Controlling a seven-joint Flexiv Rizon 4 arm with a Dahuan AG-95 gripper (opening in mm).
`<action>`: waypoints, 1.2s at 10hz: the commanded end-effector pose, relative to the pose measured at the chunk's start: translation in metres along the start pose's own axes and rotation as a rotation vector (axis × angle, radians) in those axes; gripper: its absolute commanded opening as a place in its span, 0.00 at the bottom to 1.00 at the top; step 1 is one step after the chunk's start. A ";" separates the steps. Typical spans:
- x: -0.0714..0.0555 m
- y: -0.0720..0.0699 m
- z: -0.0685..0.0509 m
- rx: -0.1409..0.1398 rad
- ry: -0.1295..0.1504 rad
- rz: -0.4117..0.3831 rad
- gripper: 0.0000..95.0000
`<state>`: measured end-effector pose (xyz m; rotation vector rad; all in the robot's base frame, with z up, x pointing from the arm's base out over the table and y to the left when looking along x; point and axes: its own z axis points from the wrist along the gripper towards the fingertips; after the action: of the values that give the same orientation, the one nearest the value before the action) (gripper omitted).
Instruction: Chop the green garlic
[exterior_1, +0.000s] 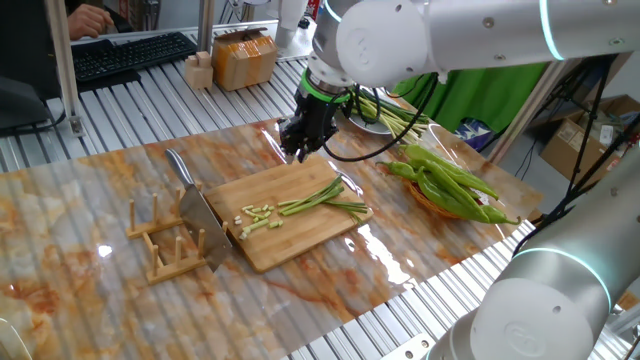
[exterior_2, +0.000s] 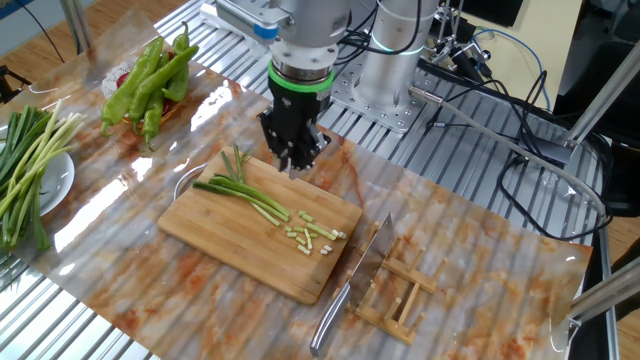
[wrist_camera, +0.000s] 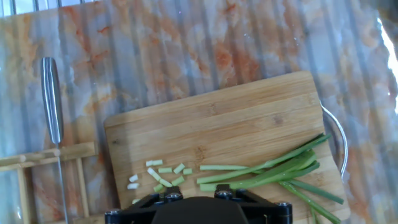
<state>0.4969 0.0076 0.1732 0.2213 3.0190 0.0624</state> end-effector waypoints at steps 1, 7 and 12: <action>0.001 0.003 0.000 -0.002 0.001 0.007 0.00; 0.006 0.021 0.006 0.033 0.044 0.049 0.00; 0.010 0.038 0.018 0.031 0.069 0.076 0.00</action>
<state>0.4937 0.0491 0.1533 0.3506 3.0815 0.0266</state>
